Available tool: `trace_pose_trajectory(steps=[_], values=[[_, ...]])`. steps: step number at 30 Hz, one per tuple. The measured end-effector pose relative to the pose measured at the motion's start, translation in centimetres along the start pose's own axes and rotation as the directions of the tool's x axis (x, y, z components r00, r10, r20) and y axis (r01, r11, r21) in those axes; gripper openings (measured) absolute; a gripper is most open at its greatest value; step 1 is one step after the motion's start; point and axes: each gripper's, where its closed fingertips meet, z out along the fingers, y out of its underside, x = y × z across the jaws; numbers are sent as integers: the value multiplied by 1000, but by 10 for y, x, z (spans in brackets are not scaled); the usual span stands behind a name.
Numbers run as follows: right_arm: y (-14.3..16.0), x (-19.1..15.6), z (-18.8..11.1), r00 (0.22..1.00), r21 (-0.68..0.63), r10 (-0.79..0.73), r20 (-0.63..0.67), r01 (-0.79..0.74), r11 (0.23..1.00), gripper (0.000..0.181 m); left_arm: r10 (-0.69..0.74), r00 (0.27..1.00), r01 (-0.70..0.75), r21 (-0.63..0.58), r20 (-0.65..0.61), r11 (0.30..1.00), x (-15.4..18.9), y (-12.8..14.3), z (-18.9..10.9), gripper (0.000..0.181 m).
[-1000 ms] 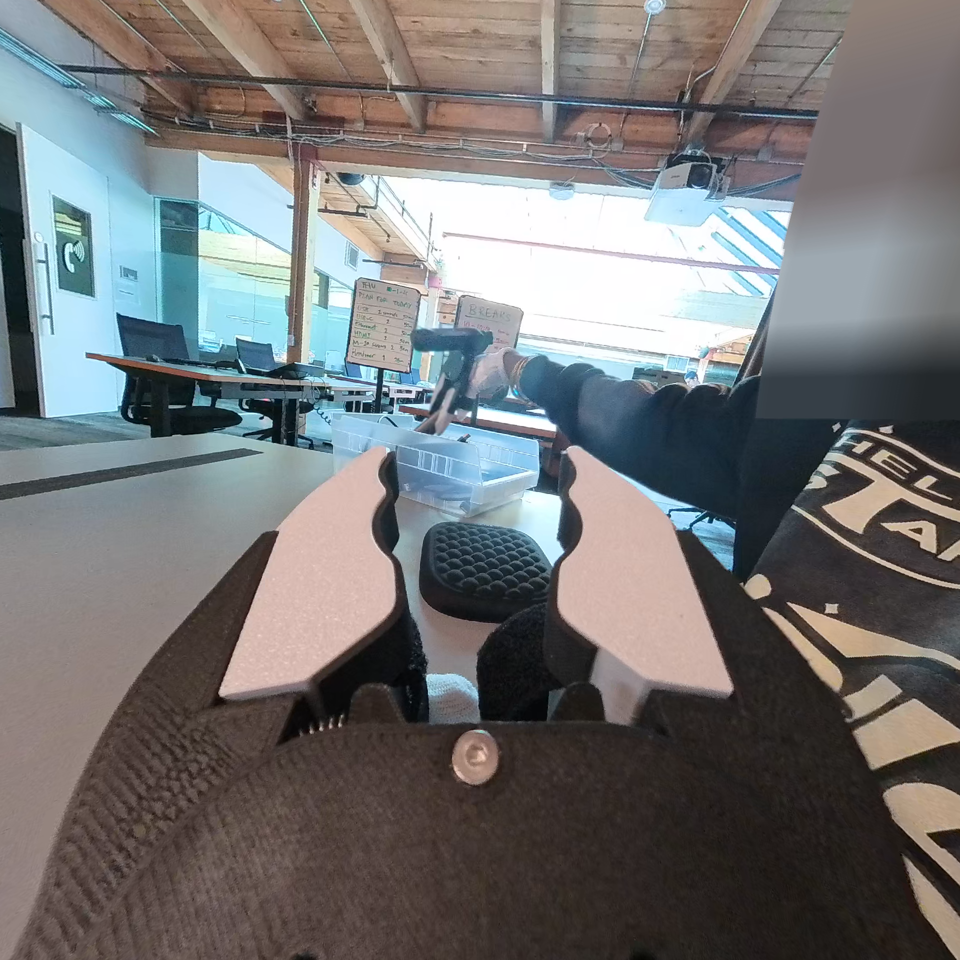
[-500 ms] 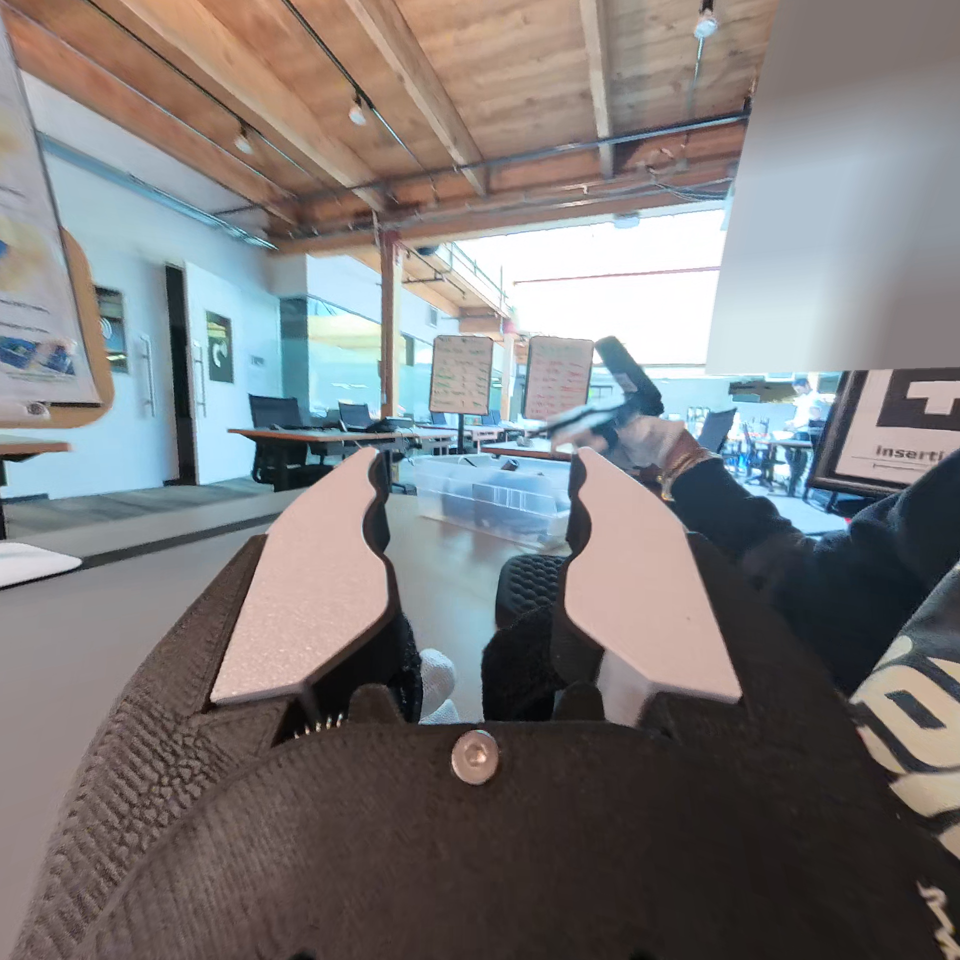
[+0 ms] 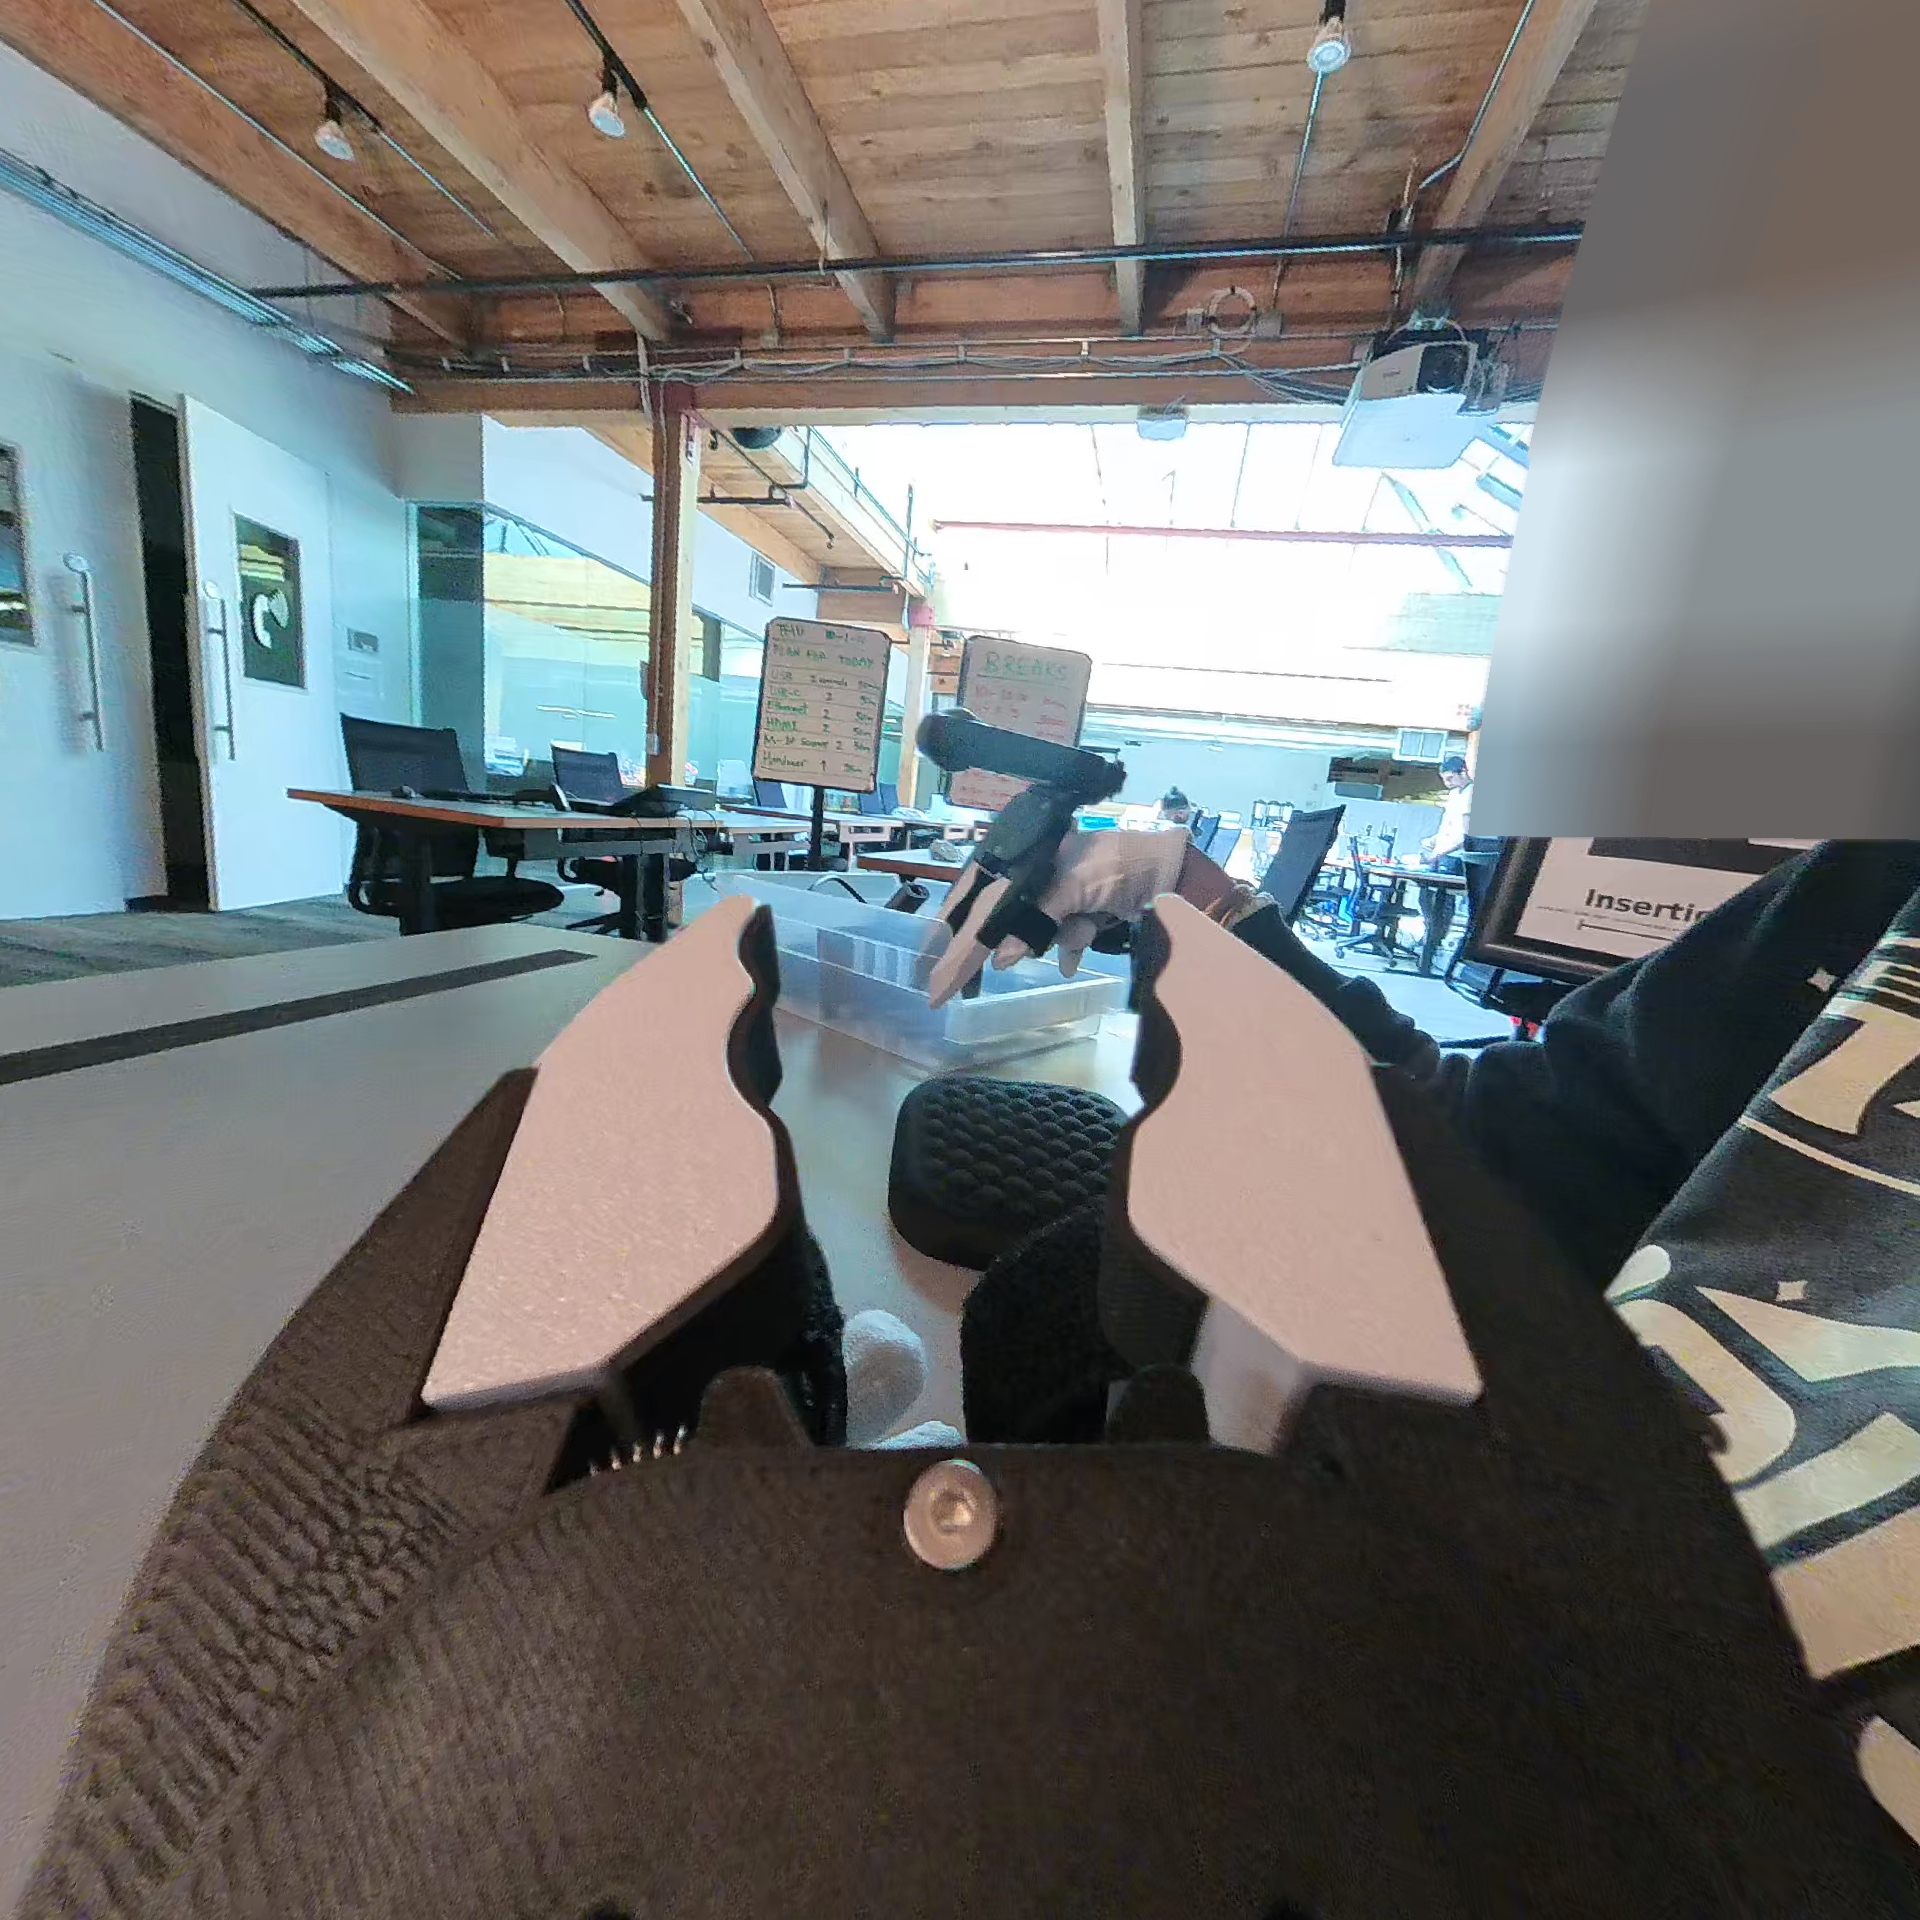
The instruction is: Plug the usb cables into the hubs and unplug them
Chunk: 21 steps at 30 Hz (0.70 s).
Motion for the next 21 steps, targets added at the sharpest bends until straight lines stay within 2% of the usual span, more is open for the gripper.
trace_pose_trajectory(steps=[6, 10, 16, 21], values=[[-25, -17, 13, 999, 44, -38, 4, 38, 998, 38, -32, 999, 29, -90, -27, 996, 3, 16, 6, 66], [-49, -39, 24, 994, 55, -109, -9, 109, 992, 40, 0, 999, -7, -143, -49, 990, 8, 25, 8, 65], [-89, -94, 42, 962, 121, -271, -22, 272, 955, 43, 7, 999, -13, -140, -48, 990, 8, 24, 8, 65], [-125, -156, 54, 933, 278, -359, 26, 338, 899, 45, 6, 999, -11, -118, -40, 993, 6, 19, 7, 63]])
